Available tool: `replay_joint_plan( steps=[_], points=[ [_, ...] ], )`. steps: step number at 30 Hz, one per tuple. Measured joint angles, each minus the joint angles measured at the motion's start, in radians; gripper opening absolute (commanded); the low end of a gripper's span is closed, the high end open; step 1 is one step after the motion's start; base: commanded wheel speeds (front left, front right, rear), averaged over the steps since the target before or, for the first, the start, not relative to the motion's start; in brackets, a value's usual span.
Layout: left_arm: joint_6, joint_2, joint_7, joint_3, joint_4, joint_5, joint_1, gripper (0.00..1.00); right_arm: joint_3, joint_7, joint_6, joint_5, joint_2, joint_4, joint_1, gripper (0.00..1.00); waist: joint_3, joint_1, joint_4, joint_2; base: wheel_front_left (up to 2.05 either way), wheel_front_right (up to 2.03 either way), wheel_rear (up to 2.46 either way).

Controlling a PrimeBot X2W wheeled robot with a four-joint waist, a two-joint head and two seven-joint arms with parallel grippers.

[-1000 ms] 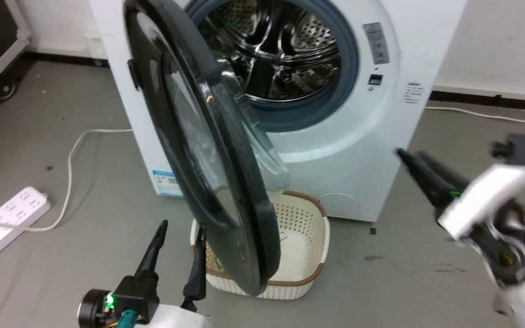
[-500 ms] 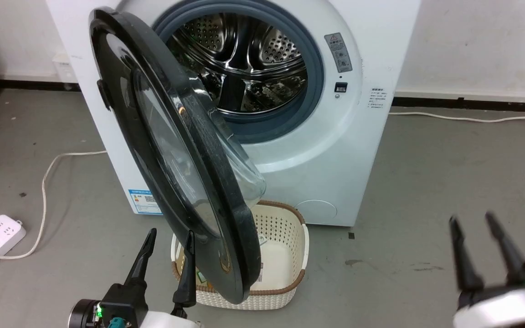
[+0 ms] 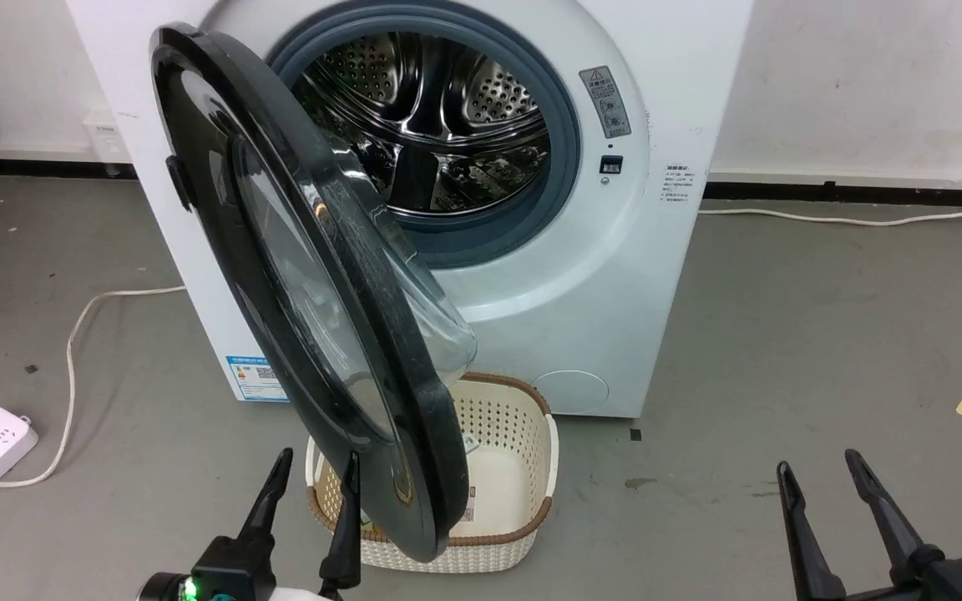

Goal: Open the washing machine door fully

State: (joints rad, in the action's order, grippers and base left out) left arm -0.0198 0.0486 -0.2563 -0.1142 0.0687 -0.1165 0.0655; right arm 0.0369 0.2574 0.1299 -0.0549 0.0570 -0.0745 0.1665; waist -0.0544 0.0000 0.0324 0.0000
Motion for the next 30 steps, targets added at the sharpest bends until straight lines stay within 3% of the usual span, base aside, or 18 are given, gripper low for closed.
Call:
replay_joint_plan(
  steps=[5, 6, 7, 12, 21, 27, 30],
  points=[
    [0.000, 0.000, 0.000, 0.000, 0.014, 0.000, 0.001, 1.00, -0.012, 0.000, 0.000, -0.023, -0.001, 0.018, 0.009, 1.00, 0.001, 0.0000, 0.001, 0.0000, 0.00, 0.00, 0.00],
    [-0.001, 0.000, 0.000, 0.000, 0.019, 0.000, 0.001, 0.30, -0.014, 0.000, 0.000, -0.026, -0.001, 0.020, 0.009, 1.00, 0.001, 0.0000, 0.001, 0.0000, 0.00, 0.00, 0.00],
    [-0.002, 0.000, 0.000, 0.000, 0.023, 0.001, 0.002, 0.00, -0.014, 0.000, 0.000, -0.026, -0.001, 0.023, 0.009, 1.00, 0.001, 0.0000, 0.001, 0.0000, 0.00, 0.00, 0.00],
    [-0.008, 0.000, 0.000, 0.013, -0.006, 0.004, 0.001, 0.00, -0.016, 0.000, 0.000, -0.035, -0.001, 0.030, 0.009, 1.00, 0.000, 0.0000, 0.001, 0.0000, 0.00, 0.00, 0.00],
    [0.049, 0.000, 0.000, 0.098, -0.350, -0.047, -0.079, 0.00, -0.026, 0.000, 0.000, -0.038, -0.002, 0.030, 0.009, 1.00, -0.003, 0.0000, -0.006, 0.0000, 0.00, 0.00, 0.00],
    [0.062, 0.001, -0.001, 0.052, -0.470, -0.053, -0.163, 0.00, -0.035, 0.000, 0.000, -0.044, -0.002, 0.032, 0.009, 1.00, -0.005, 0.0000, -0.009, 0.0000, 0.00, 0.00, 0.00],
    [0.043, 0.000, -0.001, -0.006, -0.481, -0.042, -0.185, 0.00, -0.040, 0.000, 0.000, -0.048, -0.002, 0.039, 0.009, 1.00, -0.005, 0.0000, -0.014, 0.0000, 0.00, 0.00, 0.00]
  ],
)
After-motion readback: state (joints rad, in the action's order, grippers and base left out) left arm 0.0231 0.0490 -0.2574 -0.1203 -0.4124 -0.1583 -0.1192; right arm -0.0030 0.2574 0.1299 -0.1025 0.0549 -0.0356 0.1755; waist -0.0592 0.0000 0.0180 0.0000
